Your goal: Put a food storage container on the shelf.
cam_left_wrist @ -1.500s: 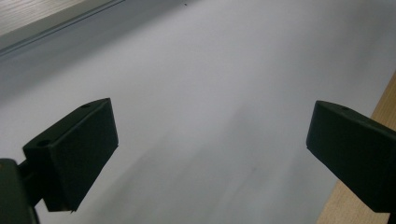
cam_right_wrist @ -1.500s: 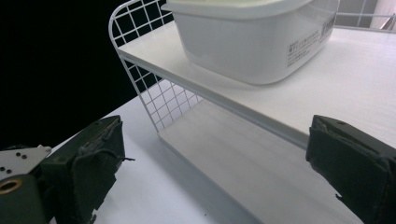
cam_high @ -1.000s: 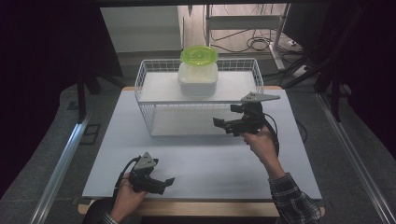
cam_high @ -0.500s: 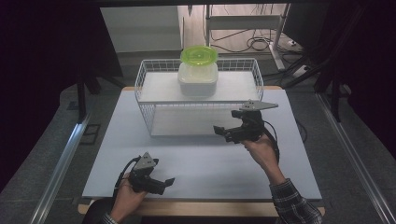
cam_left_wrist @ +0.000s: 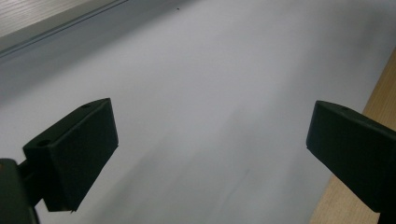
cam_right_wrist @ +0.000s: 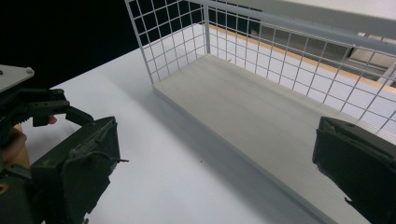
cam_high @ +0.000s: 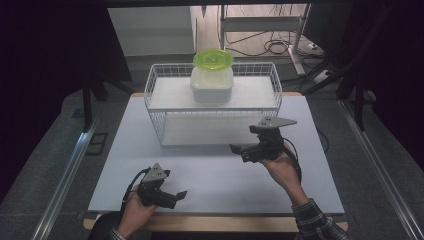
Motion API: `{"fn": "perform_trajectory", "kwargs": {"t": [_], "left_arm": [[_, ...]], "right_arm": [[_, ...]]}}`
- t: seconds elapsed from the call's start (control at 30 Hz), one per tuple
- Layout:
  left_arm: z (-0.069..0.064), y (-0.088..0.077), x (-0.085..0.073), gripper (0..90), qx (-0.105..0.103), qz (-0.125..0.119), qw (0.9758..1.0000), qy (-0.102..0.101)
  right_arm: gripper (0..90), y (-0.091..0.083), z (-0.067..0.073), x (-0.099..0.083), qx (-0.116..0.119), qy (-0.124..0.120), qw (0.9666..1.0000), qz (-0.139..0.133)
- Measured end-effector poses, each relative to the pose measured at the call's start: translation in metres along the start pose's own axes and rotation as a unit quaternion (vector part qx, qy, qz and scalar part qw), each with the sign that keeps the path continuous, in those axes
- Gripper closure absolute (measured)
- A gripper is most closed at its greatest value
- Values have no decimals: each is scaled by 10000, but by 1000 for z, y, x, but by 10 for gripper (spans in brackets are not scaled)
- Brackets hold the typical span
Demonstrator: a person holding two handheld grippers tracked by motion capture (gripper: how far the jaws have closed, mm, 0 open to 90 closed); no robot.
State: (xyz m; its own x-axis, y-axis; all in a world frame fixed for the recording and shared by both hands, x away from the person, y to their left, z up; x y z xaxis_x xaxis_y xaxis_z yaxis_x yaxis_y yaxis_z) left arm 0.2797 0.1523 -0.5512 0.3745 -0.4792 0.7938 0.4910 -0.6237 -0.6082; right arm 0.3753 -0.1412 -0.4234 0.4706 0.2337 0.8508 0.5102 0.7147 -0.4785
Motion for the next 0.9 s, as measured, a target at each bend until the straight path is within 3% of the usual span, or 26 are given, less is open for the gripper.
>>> {"fn": "perform_trajectory", "kwargs": {"t": [0.4,0.9], "left_arm": [[0,1,0,19,-24,-32,10000,-12],[-1,1,0,18,-45,-41,10000,10]], "right_arm": [[2,-3,-3,-20,-56,70,9999,89],[3,-12,2,-35,-88,-31,9999,125]]}}
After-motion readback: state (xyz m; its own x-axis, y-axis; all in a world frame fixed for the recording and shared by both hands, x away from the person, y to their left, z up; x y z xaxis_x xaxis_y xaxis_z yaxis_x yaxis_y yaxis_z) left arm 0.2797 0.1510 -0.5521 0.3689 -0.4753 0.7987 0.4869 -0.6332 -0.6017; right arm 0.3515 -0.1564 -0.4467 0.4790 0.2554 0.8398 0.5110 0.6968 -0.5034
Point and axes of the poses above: each handheld gripper's, and its own axes: y roughly forward along the jaws, x roughly out of its top, z roughly to its left, the point moved 4 cm from there along y, roughly forward along the jaws, and after that the axes turned 9 degrees about y, right-handed, at the moved point
